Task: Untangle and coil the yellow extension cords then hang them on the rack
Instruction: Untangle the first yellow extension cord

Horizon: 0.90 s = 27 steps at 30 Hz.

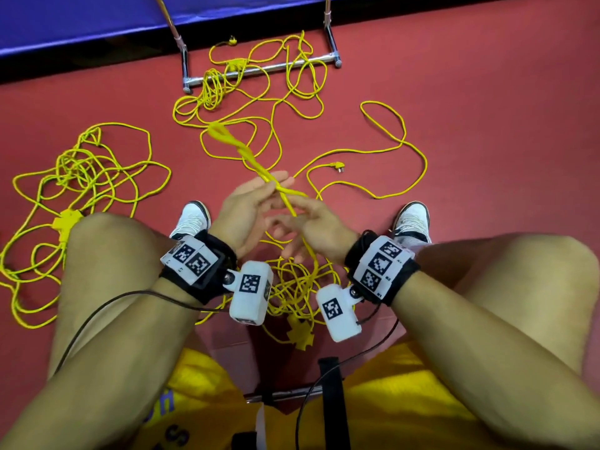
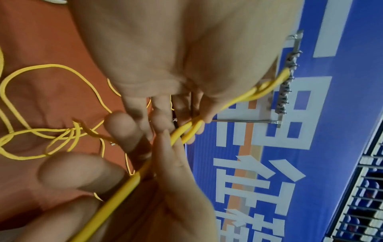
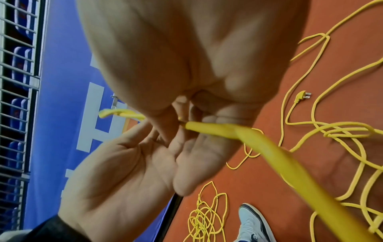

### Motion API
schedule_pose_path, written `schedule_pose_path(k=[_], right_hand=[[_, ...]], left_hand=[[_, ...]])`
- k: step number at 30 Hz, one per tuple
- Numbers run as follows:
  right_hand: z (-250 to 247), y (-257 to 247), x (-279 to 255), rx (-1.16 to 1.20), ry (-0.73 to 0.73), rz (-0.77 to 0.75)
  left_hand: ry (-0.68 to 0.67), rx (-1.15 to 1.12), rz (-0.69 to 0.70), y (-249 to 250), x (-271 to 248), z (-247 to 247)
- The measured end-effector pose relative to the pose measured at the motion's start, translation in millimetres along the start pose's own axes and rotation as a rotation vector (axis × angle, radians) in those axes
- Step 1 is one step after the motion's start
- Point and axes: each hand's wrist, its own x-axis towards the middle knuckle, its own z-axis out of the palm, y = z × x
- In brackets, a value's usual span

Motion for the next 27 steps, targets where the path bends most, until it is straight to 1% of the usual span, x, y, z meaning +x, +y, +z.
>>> schedule_pose_path(k=[2,4,6,10,12,13,14,16,17,18,21,24,25,27], right_hand=[[-1,-2,0,0.003,-0.004,0.041],[-3,-2,1,0.014,0.051,0.050],[-4,1,4,-0.040,0.188,0.018],[-10,9,13,-0.264,0.509,-0.051],[-14,11,13,-0.279,0.588,-0.089],[-16,11,13,-0.234,0.583,-0.105],[-17,10,12,-0.173,0.538,-0.114],[-19,9,13,-0.061,0.368,-0.139],[-19,6,12,-0.059,0.296,-0.140],[-19,3,12,-0.076,0.259,-0.137],[-21,-1,12,-0.063,0.264,-0.113],[-24,1,15,-0.042,0.278,-0.109],[-25,2,15,-0.088,0.288,-0.123],[-27,7,15,-0.294,0.319,-0.186]], left_hand=[[-0.049,0.058,0.031,-1,-2,-2],[-0.061,0.074,0.042,-1,-2,-2],[-0.050,0.070,0.036,-1,-1,-1],[-0.012,0.078,0.050,-3,-3,3],[0.021,0.117,0.059,-2,-3,2],[0.027,0.128,0.055,-1,-2,0],[0.021,0.137,0.046,0,-2,-1],[-0.004,0.151,0.019,-1,-1,-4],[-0.020,0.154,0.006,-1,-1,-5],[-0.037,0.154,-0.003,-1,-2,-5],[-0.071,0.115,-0.015,0,-1,-6],[-0.020,0.130,-0.004,-1,1,-6],[0.018,0.160,-0.010,-2,2,-7],[0.076,0.229,-0.022,-3,2,-9]])
